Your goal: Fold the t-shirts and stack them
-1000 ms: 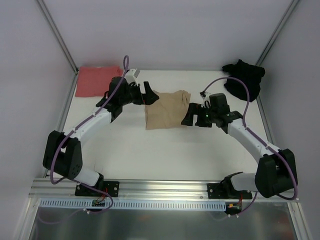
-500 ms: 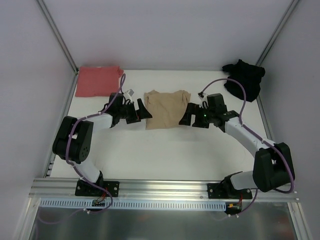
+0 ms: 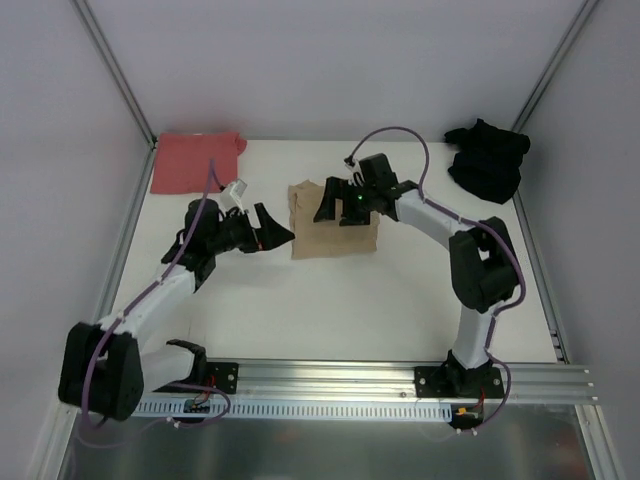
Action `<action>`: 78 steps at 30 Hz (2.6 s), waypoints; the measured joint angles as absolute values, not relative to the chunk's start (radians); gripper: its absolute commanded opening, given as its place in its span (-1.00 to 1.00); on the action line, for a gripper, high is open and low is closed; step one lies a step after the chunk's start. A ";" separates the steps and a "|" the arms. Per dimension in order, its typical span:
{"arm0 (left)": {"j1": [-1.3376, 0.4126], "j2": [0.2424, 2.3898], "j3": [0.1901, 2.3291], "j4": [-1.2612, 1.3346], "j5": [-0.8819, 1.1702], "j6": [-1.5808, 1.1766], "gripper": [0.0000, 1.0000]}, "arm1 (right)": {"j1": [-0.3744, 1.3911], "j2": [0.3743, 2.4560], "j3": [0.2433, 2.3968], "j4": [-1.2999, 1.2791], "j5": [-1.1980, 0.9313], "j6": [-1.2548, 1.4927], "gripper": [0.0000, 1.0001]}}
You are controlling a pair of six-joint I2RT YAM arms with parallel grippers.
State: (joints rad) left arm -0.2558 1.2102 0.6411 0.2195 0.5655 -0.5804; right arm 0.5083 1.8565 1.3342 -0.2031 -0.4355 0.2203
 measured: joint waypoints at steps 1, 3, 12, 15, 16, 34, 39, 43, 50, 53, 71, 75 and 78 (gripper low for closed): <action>-0.256 1.144 0.630 0.206 0.564 -0.580 0.97 | 0.508 1.895 1.393 -0.207 -0.435 0.220 0.99; -0.256 1.017 0.611 0.168 0.560 -0.581 0.97 | 0.508 1.965 1.500 -0.213 -0.435 0.220 0.99; -0.256 0.694 0.545 -0.041 0.518 -0.585 0.97 | 0.508 2.209 1.711 -0.246 -0.451 0.246 0.99; -0.256 0.651 0.530 -0.109 0.513 -0.589 0.97 | 0.505 2.251 1.720 -0.245 -0.466 0.271 0.99; -0.256 0.639 0.530 -0.128 0.513 -0.590 0.97 | 0.505 2.251 1.724 -0.250 -0.458 0.276 0.99; -0.256 0.486 0.566 -0.358 0.485 -0.578 0.97 | 0.501 1.765 0.995 -0.005 -0.322 0.371 0.99; -0.256 0.458 0.562 -0.373 0.485 -0.578 0.97 | 0.502 1.587 0.831 -0.050 -0.256 0.367 0.99; -0.256 0.440 0.554 -0.389 0.485 -0.578 0.97 | 0.518 1.468 0.801 -0.205 -0.170 0.331 0.99; -0.256 0.390 0.530 -0.403 0.486 -0.579 0.97 | 0.624 1.241 0.962 -0.477 -0.042 0.237 0.99; -0.256 0.369 0.524 -0.404 0.489 -0.580 0.97 | 0.709 1.185 1.058 -0.548 0.009 0.196 0.99; -0.265 0.415 0.467 -0.374 0.534 -0.584 0.97 | 1.042 1.285 0.855 -0.755 0.331 0.184 0.99; -0.322 0.556 0.450 -0.309 0.480 -0.592 0.97 | 1.043 1.322 0.808 -0.707 0.332 0.202 0.99; -0.430 0.727 0.484 -0.278 0.389 -0.588 0.97 | 1.043 1.354 0.790 -0.671 0.326 0.214 0.99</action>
